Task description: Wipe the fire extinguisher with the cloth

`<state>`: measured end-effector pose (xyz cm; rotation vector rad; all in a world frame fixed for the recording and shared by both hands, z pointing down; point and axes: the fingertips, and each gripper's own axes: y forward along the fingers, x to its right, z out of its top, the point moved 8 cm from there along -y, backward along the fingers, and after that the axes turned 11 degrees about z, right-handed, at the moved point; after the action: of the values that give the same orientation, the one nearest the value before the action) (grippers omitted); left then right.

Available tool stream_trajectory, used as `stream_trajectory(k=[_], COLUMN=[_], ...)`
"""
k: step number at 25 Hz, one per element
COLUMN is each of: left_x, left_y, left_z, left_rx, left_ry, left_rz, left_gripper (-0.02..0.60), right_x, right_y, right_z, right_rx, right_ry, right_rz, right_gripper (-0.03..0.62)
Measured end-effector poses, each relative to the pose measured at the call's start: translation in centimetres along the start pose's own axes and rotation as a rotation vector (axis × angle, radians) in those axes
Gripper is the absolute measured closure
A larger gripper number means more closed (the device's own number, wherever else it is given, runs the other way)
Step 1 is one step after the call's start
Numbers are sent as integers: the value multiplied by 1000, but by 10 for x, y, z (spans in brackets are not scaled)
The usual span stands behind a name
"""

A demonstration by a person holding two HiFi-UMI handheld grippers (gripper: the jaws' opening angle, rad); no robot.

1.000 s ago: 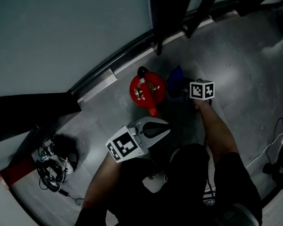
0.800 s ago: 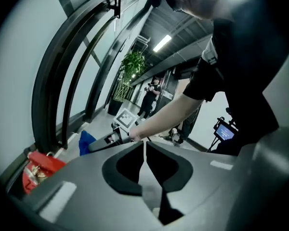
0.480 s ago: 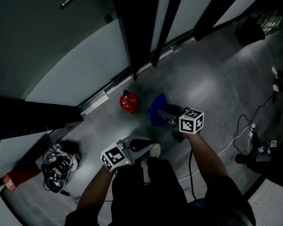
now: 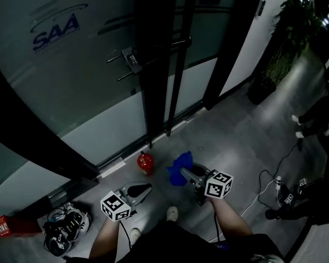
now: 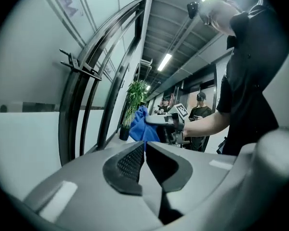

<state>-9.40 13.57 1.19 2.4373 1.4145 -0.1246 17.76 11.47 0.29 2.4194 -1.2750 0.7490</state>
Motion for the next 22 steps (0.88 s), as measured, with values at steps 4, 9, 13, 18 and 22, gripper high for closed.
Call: stream_trajectory(k=[4,9,13,18,22], left_x=[19,31,41,52,56], left_y=[-42,-116,-162,-211,-237], left_z=[10,26,25,30,37], left_rx=[78,131,88,92,84], left_ry=[14,87,161,165,222], left_rz=[-7,47,82,218,388], left_gripper=[561,561,571,571,574], right_x=[-59,-149,-209,-268,-281], right_y=[-17,-7,3,-6,-17], right_z=[-15,-42,-55,-61,-60], right_rx=[81,139,132,148,154], right_ry=[-45,-100,-203,-297,-364], right_rz=[-73,-111,-190,-219,-211], right_gripper=[480,480,480,480,480])
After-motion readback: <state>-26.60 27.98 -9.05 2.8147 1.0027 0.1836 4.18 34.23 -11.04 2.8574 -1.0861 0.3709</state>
